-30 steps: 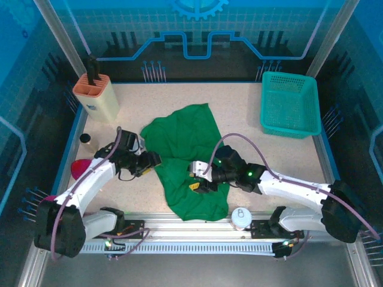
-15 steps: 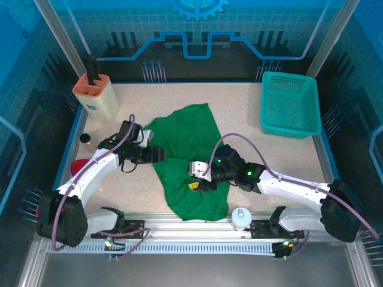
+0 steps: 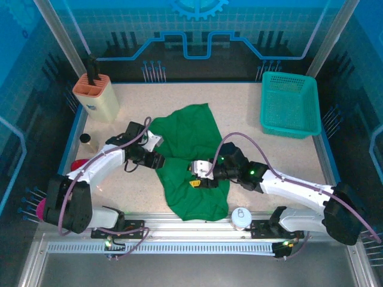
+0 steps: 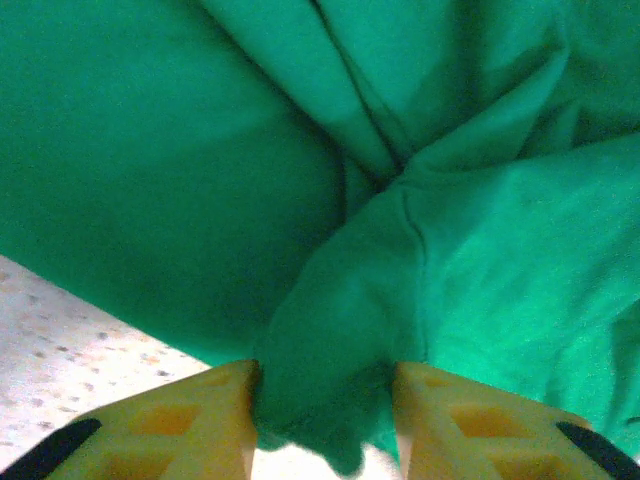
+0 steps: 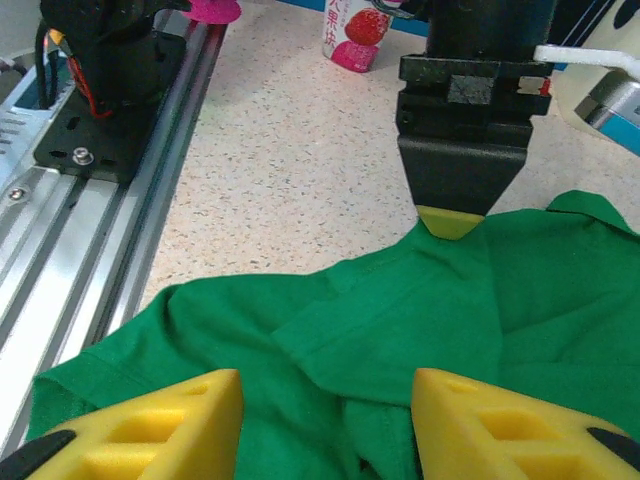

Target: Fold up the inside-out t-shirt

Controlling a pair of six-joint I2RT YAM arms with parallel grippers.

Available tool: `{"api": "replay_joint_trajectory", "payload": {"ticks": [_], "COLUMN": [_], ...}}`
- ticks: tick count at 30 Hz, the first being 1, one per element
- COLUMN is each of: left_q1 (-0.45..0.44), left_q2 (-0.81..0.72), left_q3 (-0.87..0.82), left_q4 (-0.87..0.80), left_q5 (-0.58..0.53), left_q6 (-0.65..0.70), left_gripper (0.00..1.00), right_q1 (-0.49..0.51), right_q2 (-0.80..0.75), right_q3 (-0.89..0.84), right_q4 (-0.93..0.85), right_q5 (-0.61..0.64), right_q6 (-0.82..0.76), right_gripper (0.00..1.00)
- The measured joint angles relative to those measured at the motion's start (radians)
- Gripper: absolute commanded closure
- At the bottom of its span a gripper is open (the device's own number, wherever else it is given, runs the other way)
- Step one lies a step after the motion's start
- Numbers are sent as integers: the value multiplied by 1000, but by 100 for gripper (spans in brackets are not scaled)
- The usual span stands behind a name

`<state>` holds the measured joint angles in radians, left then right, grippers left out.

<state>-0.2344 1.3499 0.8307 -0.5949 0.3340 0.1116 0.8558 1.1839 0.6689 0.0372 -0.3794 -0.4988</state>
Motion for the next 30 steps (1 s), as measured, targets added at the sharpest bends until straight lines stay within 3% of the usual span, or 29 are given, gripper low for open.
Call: {"api": "replay_joint_trajectory", "payload": {"ticks": [3,6,8,12,17,27,30], "left_q1": [-1,-2,-2,-6,-27,-84,-89], "left_q2": [-43,-115,-182,-345,-460,-397,-379], "left_q3": [-27,-56,-97,-241,-329,-319,-311], "left_q4": [17,26,83,232,291,240,213], "left_q5": [62,124,188,271,298,319,319], "left_q6": [-31,-88,-160,-355,-525,-631,-631], "left_gripper": [82,85,100,100,100,100,100], "right_q1": [-25,-63,-95,-133,-137,-110,-104], "right_q2": [21,119,219,467,772,1280,1354], "right_q3": [16,99,203,514,890,1447,1535], "right_q4": [19,63,65,-10,-154,-500,-596], "right_q5": [43,182,290,475,595,722,760], "right_q6": [38,176,315,620,893,1032,1045], "right_gripper": [42,40,42,44,50,53,66]}}
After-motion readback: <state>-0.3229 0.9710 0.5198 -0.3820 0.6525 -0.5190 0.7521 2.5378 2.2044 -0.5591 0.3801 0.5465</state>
